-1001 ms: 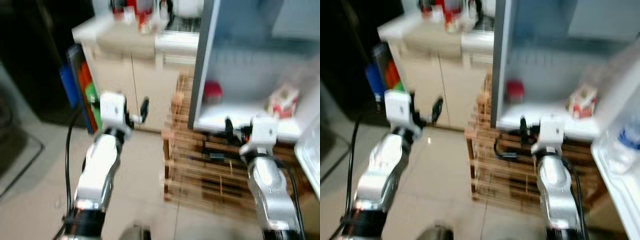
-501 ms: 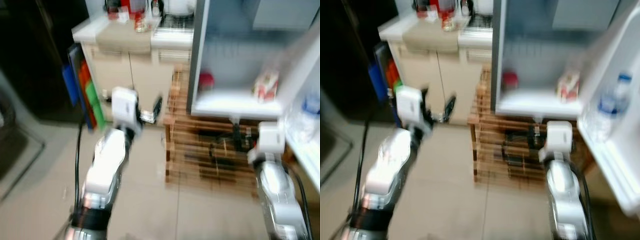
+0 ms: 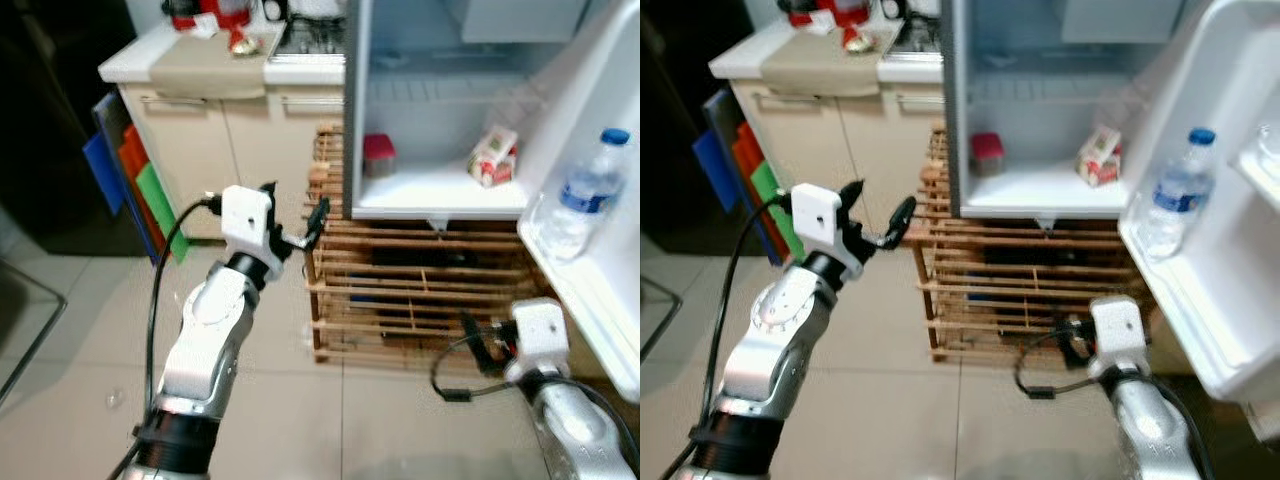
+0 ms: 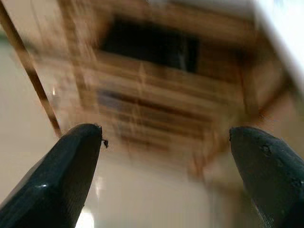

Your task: Restocking fridge

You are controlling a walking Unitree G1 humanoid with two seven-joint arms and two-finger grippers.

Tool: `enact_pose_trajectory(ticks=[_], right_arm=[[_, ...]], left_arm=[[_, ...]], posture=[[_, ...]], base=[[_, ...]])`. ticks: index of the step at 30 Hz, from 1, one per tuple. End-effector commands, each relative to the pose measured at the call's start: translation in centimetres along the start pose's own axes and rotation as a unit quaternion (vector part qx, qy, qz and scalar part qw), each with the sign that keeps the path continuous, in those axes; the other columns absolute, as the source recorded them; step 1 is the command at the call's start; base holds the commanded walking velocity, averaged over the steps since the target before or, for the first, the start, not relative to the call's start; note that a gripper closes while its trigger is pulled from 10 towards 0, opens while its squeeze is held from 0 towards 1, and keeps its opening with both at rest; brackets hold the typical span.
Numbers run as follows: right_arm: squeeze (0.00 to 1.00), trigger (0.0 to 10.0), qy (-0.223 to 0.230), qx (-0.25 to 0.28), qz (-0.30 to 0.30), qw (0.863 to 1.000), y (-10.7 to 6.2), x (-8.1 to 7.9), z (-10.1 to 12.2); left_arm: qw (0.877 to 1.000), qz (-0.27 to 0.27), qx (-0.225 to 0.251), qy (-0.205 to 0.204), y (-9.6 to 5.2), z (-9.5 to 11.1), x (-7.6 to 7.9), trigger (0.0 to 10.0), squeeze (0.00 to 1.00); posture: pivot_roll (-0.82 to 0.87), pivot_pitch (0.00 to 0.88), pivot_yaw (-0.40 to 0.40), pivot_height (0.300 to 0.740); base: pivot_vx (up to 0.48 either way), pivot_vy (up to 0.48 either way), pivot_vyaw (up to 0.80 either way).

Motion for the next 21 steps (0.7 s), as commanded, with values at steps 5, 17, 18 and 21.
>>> enact_pose_trajectory(ticks=[5,17,18,21], right_arm=[[0.00,10.0,-0.020,-0.188,0.048,0.981,-2.1,1.6,-7.5],[0.00,10.0,-0.053,-0.366,-0.134,0.920,-7.3,11.6,-13.1],[0.00,10.0,-0.057,-0.375,-0.152,0.913,-8.0,12.6,-13.1],[0.00,10.0,-0.063,-0.384,-0.184,0.902,-8.8,14.0,-13.0]], left_arm=[[0.999,0.035,0.026,-0.016,0.0,1.0,-1.5,10.0,0.00],[0.996,0.047,-0.049,-0.051,-0.3,-2.8,-2.4,10.0,0.00],[0.993,0.051,-0.091,-0.056,-0.3,-4.1,-2.7,10.0,0.00],[0.976,0.047,-0.201,-0.063,-0.5,-7.2,-2.6,10.0,0.00]], posture=[[-0.13,0.000,0.039,0.740],[-0.14,0.000,0.042,0.740],[-0.15,0.000,0.044,0.740],[-0.15,0.000,0.048,0.740]], base=[[0.000,-0.085,0.00],[0.000,0.000,0.00],[0.000,0.000,0.00],[0.000,0.000,0.00]])
Point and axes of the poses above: a point about 5 cm out from each wrist's last joint towards the gripper, its own y axis pointing out of the wrist towards the gripper, its own z axis along the axis of the wrist's last joint, x = y × z, the point moved 4 cm from there along y, pointing out of the wrist towards the gripper, and after that the axes turned 13 degrees about y, right-handed, at the moved point
